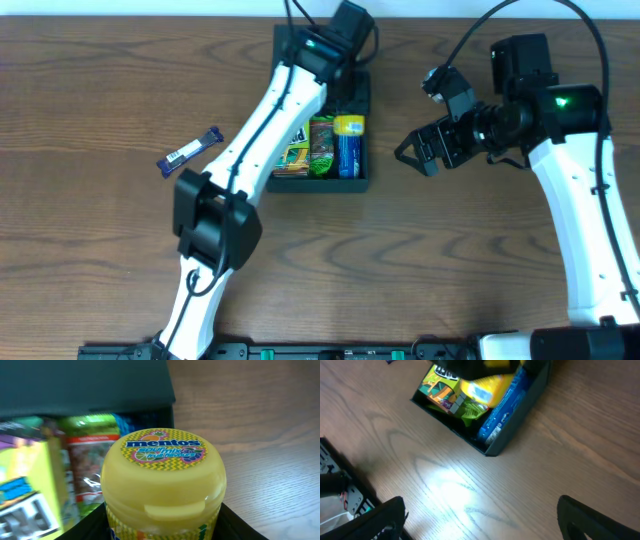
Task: Pack container
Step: 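Carry the Mentos bottle right and lower it into the box, then release the Mentos bottle and push it down with the left gripper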
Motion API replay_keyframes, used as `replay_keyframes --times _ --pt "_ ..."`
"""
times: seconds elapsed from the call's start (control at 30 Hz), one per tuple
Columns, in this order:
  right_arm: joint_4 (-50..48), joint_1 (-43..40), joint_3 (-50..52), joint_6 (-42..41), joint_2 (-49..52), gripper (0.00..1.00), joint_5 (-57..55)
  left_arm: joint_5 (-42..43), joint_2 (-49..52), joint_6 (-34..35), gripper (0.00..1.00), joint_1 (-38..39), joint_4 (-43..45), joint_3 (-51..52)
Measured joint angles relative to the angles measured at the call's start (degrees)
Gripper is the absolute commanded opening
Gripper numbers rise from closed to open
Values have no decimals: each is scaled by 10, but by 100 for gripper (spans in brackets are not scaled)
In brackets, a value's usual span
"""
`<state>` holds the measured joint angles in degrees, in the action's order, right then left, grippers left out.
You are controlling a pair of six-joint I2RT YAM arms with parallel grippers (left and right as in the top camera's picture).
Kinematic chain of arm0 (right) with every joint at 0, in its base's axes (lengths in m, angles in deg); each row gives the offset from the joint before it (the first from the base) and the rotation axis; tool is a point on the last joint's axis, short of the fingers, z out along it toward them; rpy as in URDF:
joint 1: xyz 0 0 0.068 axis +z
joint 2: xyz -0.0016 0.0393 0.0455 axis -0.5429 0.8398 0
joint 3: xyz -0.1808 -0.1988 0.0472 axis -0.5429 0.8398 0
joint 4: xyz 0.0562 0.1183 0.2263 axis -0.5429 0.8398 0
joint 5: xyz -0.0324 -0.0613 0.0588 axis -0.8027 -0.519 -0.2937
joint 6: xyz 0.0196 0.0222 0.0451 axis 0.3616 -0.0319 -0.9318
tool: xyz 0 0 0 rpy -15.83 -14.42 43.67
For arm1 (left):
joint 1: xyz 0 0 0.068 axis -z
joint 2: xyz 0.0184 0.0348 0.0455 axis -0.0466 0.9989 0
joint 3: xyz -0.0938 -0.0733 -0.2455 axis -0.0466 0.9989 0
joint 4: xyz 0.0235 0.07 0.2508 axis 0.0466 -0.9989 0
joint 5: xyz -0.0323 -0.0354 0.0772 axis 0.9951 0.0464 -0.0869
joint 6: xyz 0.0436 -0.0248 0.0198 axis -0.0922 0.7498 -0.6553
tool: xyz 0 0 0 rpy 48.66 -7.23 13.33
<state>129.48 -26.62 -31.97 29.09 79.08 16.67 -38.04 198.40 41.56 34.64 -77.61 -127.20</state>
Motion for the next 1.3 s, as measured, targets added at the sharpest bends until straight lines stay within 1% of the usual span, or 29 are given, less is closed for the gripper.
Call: replay_keyframes --times 0.13,0.3,0.53,0.77,0.8,0.9,0.93,1.03,1.07,1.2,1.3 --pt "0 -1 0 3 0 99 7 4 24 9 11 6 -3 3" --pt "0 -1 0 3 0 99 10 4 27 28 8 8 -50 7" --pt "0 -1 0 3 0 99 11 4 28 41 8 23 -61 7" --pt "-3 -1 0 3 0 99 11 -12 28 70 9 32 -87 7" --pt "-3 -1 0 3 0 99 11 -12 28 72 13 32 -87 7" --pt "-5 -1 0 3 0 99 11 -14 28 75 49 32 -89 7" --pt "-5 -1 0 3 0 99 11 -14 28 75 66 32 -89 7" --pt "-5 -1 0 3 0 99 11 -14 28 79 73 32 -88 7" --pt "-5 -1 0 3 0 99 11 -14 28 78 74 32 -88 7" --pt "-5 -1 0 3 0 99 11 -11 28 78 75 32 -87 7" --pt "-5 -1 0 3 0 99 11 -7 28 78 72 32 -86 7"
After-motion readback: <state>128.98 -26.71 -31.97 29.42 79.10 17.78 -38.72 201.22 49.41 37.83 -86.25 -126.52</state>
